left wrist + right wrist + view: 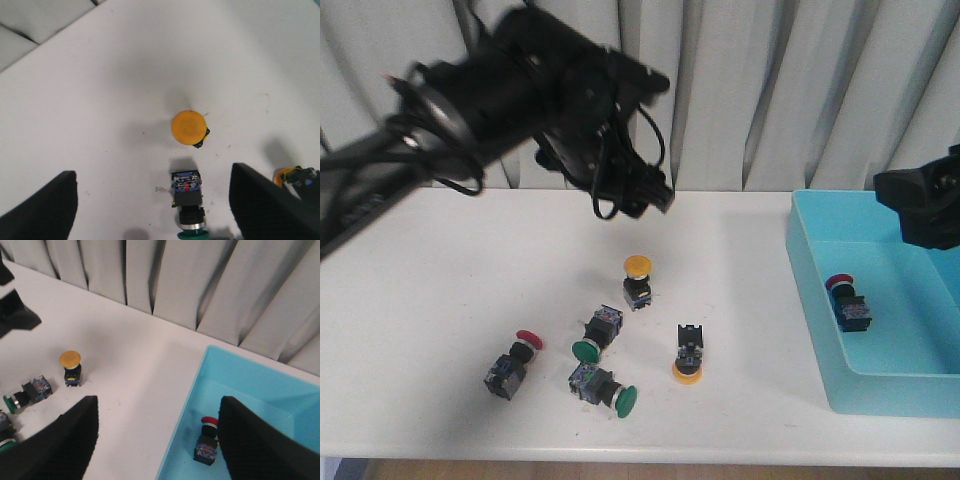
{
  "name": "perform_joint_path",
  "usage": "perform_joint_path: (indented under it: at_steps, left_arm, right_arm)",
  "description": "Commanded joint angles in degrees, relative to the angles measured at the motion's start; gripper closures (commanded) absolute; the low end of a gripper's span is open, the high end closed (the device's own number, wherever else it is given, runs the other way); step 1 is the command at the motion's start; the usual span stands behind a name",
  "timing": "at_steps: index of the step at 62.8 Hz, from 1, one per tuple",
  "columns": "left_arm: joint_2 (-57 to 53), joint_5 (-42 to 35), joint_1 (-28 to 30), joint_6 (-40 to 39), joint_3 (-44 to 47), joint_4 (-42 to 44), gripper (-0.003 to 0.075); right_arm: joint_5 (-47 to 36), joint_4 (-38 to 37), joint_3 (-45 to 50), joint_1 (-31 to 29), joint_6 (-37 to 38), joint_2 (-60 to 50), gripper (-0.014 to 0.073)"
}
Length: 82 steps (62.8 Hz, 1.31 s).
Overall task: Pick red and yellow buttons and place in box
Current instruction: 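Lower the left gripper onto the yellow-capped button and close it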
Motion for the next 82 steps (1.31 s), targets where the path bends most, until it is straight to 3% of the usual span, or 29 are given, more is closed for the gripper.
perform_joint_path:
  at_steps: [1, 33, 82]
  left_arm:
    - [-0.73, -3.54, -0.2, -0.71, -1.49, -0.93, 0.0129]
    - [7.35, -14.08, -0.2, 1.01, -1.6, -4.6, 0.013]
    - [13.94, -12.85, 2.04, -3.44, -4.23, -2.76, 0.013]
  right_arm:
    - [-8.04, -0.75, 0.79, 0.05, 1.61, -2.57, 0.0092]
    - [-10.57, -0.49, 2.11, 0.05, 5.19, -3.11, 0.0092]
    - [-10.3, -0.27, 2.11, 0.1, 5.43, -3.11, 0.0092]
